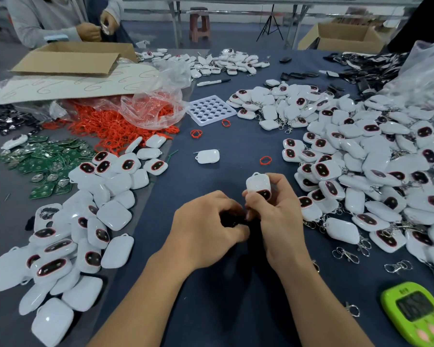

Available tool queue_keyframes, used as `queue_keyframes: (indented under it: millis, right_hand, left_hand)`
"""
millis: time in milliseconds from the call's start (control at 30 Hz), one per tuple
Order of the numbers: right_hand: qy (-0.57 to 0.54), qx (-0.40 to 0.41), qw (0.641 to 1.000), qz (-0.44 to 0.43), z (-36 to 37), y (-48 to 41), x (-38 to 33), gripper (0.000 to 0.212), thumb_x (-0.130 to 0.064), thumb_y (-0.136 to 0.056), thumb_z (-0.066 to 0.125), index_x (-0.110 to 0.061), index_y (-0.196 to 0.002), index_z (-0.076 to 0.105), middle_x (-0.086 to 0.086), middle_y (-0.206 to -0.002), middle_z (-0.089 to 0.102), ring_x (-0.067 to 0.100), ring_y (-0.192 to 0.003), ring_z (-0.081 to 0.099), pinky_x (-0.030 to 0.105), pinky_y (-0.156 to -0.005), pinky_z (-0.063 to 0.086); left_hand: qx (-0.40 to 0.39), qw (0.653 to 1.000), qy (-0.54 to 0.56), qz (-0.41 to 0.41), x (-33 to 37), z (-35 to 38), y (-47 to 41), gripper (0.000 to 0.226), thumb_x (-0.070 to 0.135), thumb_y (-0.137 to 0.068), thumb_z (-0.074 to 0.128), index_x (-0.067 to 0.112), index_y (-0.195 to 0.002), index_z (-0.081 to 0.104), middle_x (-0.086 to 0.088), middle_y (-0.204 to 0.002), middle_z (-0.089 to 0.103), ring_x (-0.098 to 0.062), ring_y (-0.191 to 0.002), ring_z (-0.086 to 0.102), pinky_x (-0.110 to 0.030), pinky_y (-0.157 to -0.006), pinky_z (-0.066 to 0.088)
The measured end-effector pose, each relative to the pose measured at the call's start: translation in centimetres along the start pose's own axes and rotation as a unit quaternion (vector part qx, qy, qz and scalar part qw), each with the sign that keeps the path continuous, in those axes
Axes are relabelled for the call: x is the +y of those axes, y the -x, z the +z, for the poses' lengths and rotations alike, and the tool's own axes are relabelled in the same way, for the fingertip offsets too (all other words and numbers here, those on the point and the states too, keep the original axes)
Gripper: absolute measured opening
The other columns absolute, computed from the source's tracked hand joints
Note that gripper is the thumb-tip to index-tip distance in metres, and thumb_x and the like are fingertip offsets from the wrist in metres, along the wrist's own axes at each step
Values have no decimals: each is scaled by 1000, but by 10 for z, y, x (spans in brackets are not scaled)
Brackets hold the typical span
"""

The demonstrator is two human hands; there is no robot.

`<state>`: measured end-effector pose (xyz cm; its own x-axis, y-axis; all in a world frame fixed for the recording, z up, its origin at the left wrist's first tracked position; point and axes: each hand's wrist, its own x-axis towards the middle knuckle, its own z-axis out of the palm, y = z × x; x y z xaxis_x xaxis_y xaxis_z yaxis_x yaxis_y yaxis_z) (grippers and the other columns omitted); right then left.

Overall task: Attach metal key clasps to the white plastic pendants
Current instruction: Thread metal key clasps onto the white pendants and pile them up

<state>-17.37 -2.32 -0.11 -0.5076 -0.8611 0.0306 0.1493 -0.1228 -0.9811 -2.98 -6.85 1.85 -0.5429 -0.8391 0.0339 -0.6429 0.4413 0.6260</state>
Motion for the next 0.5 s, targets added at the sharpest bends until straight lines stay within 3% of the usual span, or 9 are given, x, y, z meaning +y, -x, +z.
queue_keyframes:
  millis: [133, 267, 500]
  right_hand:
    - [-7, 0, 1000, 7, 0, 1, -1, 21, 3, -88, 68, -17, -92, 60, 8, -78, 61, 17, -58, 50, 28, -56, 49]
    - [-6, -3, 1000, -5, 1, 3, -1, 17, -3, -78, 63, -12, -89, 55, 9, -81, 73, 18, -57, 55, 26, -55, 50]
    - [56, 20, 998, -21, 3, 0, 3, 27, 5, -81, 56, -18, -93, 64, 3, -81, 74, 16, -59, 58, 28, -57, 52]
  left_hand:
    - [-20, 999, -9, 37, 1, 2, 0, 21, 44, -75, 72, 45, -96, 69, 25, -100, 60, 1, -93, 58, -26, -80, 51]
    - [3, 999, 22, 23, -3, 6, -3, 14, 29, -83, 75, 41, -91, 75, 21, -92, 64, -3, -87, 61, -28, -79, 52]
    - [76, 986, 145, -44, -6, 6, -7, 26, 21, -82, 80, 46, -86, 76, 28, -77, 71, 4, -75, 67, -9, -66, 50]
